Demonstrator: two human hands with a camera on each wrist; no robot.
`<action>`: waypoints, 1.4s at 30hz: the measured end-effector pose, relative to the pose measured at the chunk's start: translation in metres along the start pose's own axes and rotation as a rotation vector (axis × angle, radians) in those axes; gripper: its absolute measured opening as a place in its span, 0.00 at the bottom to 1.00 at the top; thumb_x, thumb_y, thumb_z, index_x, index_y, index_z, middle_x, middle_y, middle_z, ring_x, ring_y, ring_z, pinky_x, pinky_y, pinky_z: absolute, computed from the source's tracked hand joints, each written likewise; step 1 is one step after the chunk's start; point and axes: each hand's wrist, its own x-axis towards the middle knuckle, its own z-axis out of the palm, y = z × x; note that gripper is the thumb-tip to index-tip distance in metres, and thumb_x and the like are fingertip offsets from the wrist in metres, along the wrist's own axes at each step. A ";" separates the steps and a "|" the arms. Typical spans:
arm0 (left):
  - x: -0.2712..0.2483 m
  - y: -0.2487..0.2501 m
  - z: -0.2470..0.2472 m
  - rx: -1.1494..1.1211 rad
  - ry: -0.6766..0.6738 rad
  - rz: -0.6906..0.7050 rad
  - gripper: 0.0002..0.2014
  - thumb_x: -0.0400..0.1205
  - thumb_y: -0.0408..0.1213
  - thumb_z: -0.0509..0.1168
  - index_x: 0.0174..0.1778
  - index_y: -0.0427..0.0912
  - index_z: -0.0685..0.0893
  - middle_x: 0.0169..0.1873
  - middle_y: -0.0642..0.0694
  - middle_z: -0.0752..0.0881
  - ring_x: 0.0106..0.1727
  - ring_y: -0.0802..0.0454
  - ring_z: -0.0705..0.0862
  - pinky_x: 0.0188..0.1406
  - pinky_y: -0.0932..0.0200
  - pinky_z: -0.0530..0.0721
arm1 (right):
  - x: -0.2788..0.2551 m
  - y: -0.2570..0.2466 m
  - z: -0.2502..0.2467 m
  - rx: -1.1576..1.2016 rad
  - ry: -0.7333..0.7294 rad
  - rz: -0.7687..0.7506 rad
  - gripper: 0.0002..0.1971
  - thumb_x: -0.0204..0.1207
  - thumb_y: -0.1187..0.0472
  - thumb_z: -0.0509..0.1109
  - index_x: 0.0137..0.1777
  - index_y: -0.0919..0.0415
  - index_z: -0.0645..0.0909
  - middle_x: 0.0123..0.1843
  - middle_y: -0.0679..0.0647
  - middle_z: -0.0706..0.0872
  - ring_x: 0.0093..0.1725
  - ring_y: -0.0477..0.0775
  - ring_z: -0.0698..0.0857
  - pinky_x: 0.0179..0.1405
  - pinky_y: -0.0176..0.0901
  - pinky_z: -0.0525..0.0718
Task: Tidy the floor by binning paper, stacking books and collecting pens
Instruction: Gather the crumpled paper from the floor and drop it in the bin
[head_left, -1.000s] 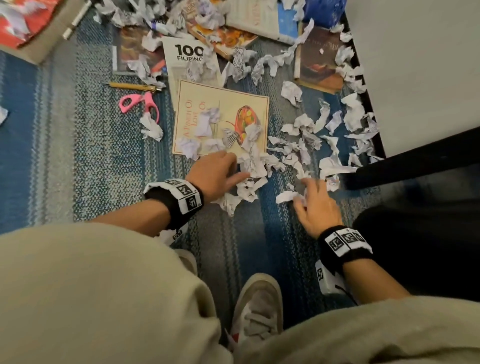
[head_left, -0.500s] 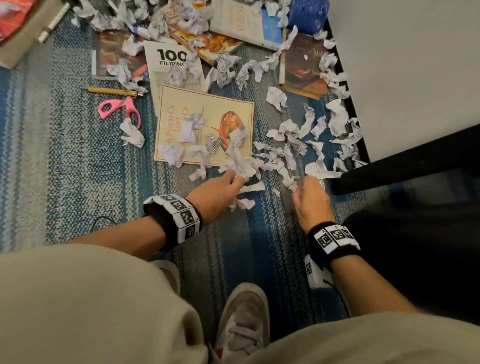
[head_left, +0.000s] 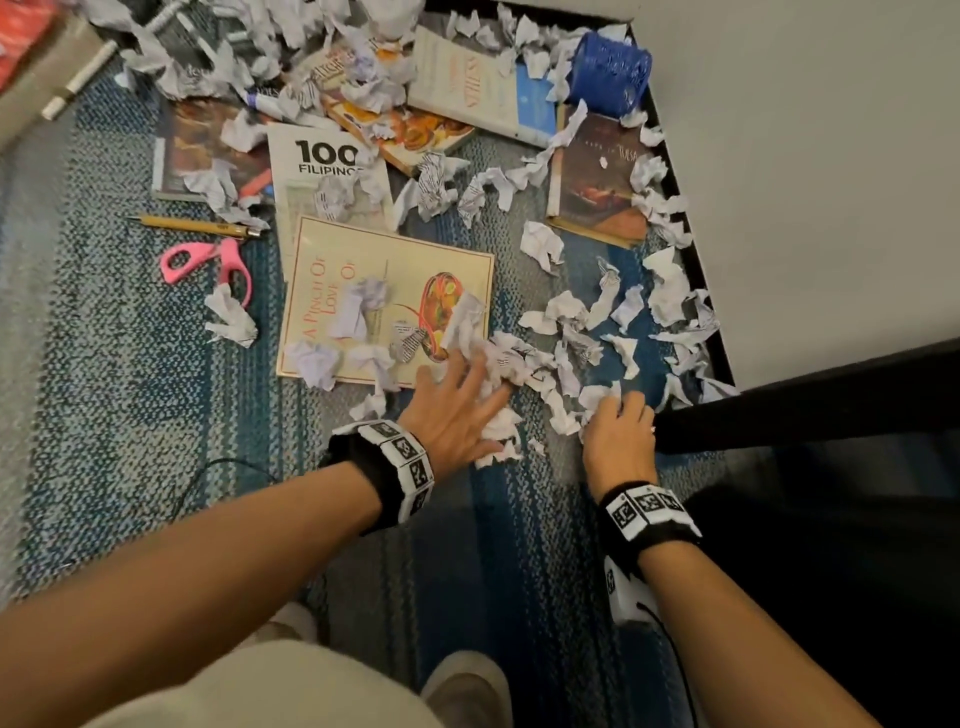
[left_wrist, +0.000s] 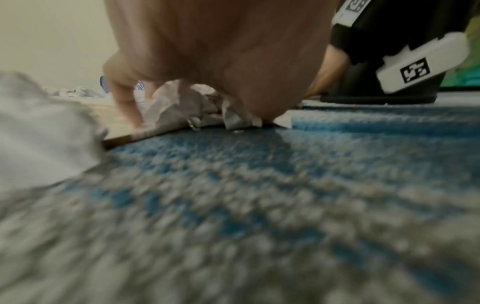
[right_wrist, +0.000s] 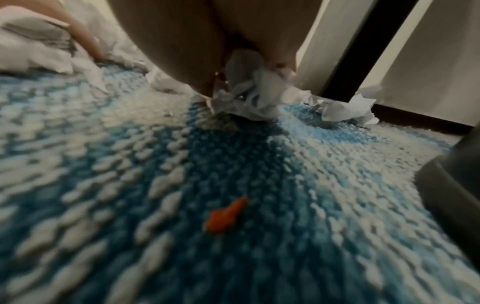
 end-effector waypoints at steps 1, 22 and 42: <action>0.002 -0.006 0.000 0.010 0.042 0.027 0.39 0.77 0.69 0.58 0.75 0.45 0.64 0.74 0.28 0.68 0.68 0.30 0.73 0.49 0.37 0.82 | 0.004 0.001 -0.002 0.058 0.053 0.000 0.10 0.74 0.69 0.65 0.53 0.74 0.75 0.53 0.73 0.76 0.49 0.75 0.79 0.39 0.62 0.80; -0.011 -0.087 -0.018 -0.121 -0.027 -0.498 0.26 0.79 0.59 0.62 0.66 0.47 0.70 0.79 0.34 0.56 0.81 0.31 0.54 0.66 0.23 0.68 | 0.069 -0.093 -0.006 -0.048 0.147 -0.185 0.25 0.78 0.43 0.63 0.69 0.57 0.76 0.77 0.64 0.69 0.67 0.73 0.73 0.58 0.68 0.77; 0.027 -0.044 -0.040 0.027 -0.147 0.309 0.32 0.87 0.52 0.54 0.84 0.58 0.45 0.64 0.33 0.75 0.54 0.38 0.83 0.43 0.46 0.83 | -0.005 -0.041 -0.070 0.396 -0.006 0.011 0.22 0.77 0.58 0.67 0.72 0.56 0.73 0.57 0.66 0.86 0.56 0.65 0.83 0.51 0.47 0.77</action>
